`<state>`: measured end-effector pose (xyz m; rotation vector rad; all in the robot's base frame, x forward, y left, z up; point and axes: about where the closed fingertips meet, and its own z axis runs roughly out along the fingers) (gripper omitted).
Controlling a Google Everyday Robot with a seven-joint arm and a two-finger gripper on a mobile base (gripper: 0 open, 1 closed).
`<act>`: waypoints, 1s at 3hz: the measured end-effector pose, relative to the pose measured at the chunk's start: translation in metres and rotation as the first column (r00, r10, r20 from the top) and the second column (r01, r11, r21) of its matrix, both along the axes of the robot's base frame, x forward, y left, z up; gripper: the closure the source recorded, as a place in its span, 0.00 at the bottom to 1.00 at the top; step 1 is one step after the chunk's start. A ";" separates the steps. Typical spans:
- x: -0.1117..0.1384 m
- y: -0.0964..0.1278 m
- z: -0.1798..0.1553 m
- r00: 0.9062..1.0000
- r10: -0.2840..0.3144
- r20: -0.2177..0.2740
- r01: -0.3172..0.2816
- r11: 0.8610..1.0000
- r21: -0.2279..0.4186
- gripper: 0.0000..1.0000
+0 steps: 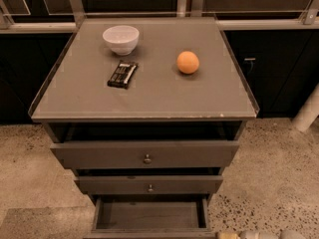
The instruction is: Close bottom drawer
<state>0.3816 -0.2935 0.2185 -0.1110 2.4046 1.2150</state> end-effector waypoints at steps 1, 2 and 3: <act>0.004 -0.002 -0.025 0.998 -0.019 -0.061 0.021 0.999 0.034 1.00; 0.004 -0.002 -0.026 0.997 -0.023 -0.072 0.026 0.999 0.038 1.00; 0.004 -0.002 -0.023 0.997 -0.023 -0.072 0.026 0.999 0.038 1.00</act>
Offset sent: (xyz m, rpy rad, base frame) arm 0.0013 -0.0067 -0.0794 0.0773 0.1783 -0.0750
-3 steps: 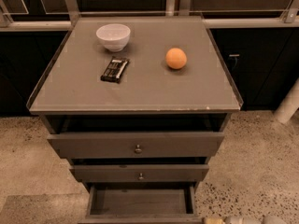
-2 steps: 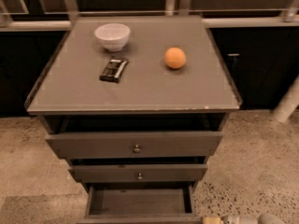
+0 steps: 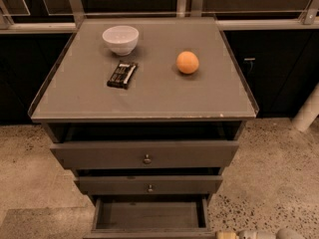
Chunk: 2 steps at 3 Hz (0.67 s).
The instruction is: Close bottom drawer
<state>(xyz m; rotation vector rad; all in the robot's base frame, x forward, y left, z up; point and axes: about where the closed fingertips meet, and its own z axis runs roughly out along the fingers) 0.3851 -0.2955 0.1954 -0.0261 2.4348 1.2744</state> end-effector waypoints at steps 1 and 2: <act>0.005 0.001 0.000 1.000 0.001 0.001 -0.001 1.000 0.001 1.00; 0.010 0.004 0.002 1.000 0.000 0.010 0.000 1.000 0.003 1.00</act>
Offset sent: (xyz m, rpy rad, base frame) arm 0.1053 -0.0017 -0.0196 -0.0434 -0.1582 -0.0620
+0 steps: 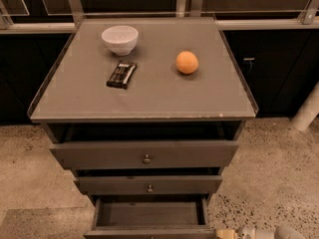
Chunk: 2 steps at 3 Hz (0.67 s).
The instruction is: Close bottom drawer
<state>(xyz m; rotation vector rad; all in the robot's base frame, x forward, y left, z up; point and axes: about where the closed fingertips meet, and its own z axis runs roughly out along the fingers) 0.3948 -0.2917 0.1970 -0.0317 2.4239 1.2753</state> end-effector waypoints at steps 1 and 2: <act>0.014 -0.002 0.001 0.999 -0.015 0.029 0.015 1.000 -0.014 1.00; 0.032 -0.006 0.002 0.997 -0.035 0.071 0.038 0.998 -0.043 1.00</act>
Offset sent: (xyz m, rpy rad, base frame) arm 0.1323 -0.0284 0.0106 -0.1881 -0.2640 -0.1439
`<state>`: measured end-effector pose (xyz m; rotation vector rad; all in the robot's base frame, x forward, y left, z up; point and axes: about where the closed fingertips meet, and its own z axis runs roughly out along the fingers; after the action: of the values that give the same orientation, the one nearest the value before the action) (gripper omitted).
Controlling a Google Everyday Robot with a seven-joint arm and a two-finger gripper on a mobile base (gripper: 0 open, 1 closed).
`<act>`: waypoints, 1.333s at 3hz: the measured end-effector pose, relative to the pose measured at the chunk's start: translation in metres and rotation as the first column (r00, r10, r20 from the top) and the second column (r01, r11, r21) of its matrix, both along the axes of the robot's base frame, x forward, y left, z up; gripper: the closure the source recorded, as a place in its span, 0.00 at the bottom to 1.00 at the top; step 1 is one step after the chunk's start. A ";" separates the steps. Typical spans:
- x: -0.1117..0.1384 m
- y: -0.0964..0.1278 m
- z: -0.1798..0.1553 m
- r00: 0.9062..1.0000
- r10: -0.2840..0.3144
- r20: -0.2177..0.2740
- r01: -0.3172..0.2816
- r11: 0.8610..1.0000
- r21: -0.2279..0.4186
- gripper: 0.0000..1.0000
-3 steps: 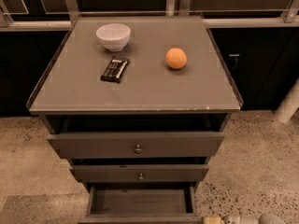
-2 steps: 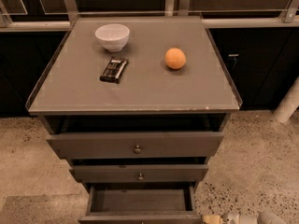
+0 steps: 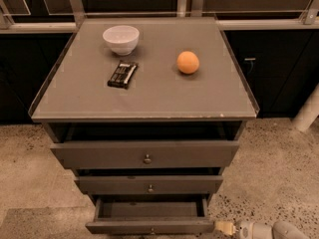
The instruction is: Close bottom drawer
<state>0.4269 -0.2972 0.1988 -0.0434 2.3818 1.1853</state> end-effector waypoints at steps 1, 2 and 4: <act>0.000 0.000 0.000 1.000 0.000 0.000 0.000 1.000 0.000 1.00; -0.017 -0.003 -0.002 0.999 -0.051 -0.015 0.051 0.998 0.028 1.00; -0.017 0.011 -0.026 0.996 -0.035 -0.080 0.043 0.994 0.101 1.00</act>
Offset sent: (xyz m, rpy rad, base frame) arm -0.0422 -0.0134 -0.0027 0.0638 0.0340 -0.1351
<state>0.4094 -0.2861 0.1723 0.0844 2.3726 1.3112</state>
